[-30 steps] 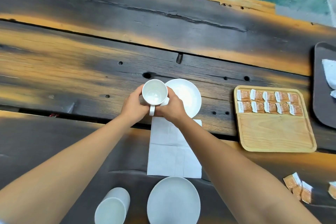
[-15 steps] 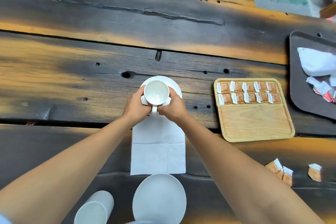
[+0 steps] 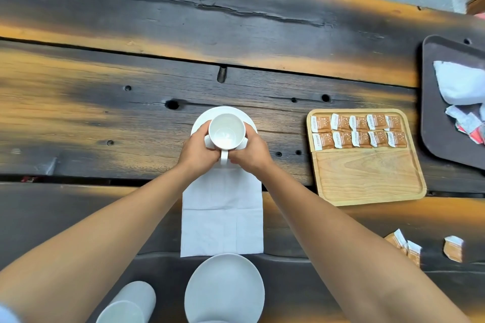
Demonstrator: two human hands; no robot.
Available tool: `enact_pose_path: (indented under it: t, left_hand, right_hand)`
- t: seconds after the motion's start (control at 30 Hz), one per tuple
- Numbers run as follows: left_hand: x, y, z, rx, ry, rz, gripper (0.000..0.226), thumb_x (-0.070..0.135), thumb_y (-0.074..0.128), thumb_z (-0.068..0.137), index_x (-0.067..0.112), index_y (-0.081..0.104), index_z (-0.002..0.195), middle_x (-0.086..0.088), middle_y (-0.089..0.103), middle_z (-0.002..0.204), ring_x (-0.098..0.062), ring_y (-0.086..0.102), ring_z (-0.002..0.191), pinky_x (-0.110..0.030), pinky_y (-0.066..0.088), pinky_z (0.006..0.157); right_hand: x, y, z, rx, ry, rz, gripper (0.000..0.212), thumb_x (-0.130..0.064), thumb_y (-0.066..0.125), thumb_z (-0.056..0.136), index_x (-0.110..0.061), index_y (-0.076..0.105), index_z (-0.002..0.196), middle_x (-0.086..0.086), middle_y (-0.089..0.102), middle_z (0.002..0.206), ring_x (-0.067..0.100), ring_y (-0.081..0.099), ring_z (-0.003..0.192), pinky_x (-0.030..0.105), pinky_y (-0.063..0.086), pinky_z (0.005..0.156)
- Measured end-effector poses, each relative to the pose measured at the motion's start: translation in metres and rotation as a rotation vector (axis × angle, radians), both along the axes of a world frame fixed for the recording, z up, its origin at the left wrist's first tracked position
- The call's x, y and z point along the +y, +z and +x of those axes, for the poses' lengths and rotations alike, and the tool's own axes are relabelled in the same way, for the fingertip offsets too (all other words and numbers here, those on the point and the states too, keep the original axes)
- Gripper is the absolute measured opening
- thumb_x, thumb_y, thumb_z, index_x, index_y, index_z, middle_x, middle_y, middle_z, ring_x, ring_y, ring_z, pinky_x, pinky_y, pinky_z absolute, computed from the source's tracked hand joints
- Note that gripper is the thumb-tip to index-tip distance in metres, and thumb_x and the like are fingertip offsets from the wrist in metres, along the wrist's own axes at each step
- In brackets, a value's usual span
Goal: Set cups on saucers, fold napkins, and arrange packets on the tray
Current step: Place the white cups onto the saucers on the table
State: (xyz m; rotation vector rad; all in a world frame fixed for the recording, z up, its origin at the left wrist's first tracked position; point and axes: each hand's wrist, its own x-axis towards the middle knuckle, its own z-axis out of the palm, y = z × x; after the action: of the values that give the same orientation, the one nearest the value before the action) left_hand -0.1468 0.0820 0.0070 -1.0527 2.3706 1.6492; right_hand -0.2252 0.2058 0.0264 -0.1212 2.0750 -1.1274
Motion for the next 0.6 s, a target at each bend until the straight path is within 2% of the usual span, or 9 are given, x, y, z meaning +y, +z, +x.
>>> enact_pose_path:
  t: [0.13,0.37,0.6]
  left_hand:
    - [-0.002,-0.004,-0.002,-0.007,0.006,-0.002,0.068,0.004,0.073,0.073,0.036,0.055,0.131,0.011,0.066,0.119,-0.02,0.06,0.11,-0.037,0.052,0.088]
    - [0.001,-0.01,-0.001,-0.015,0.018,-0.035,0.068,0.007,0.074,0.073,0.038,0.054,0.13,0.017,0.066,0.111,-0.013,0.055,0.1,-0.024,0.039,0.075]
    - [-0.001,-0.013,-0.004,-0.012,0.007,-0.031,0.066,0.01,0.075,0.076,0.037,0.053,0.132,0.014,0.066,0.112,-0.013,0.056,0.098,-0.023,0.041,0.073]
  right_hand:
    - [-0.003,-0.003,-0.002,-0.004,0.008,0.011,0.078,-0.01,0.077,0.064,-0.032,0.052,0.134,-0.001,0.063,0.117,0.027,0.063,0.11,0.05,0.056,0.089]
    - [-0.002,-0.004,-0.001,0.019,0.008,0.045,0.084,-0.024,0.067,0.05,-0.034,0.053,0.132,-0.005,0.064,0.111,0.022,0.062,0.108,0.041,0.055,0.09]
    - [-0.005,-0.007,-0.004,0.007,0.003,0.05,0.079,-0.019,0.075,0.059,-0.033,0.052,0.134,0.001,0.064,0.12,0.028,0.063,0.11,0.05,0.056,0.09]
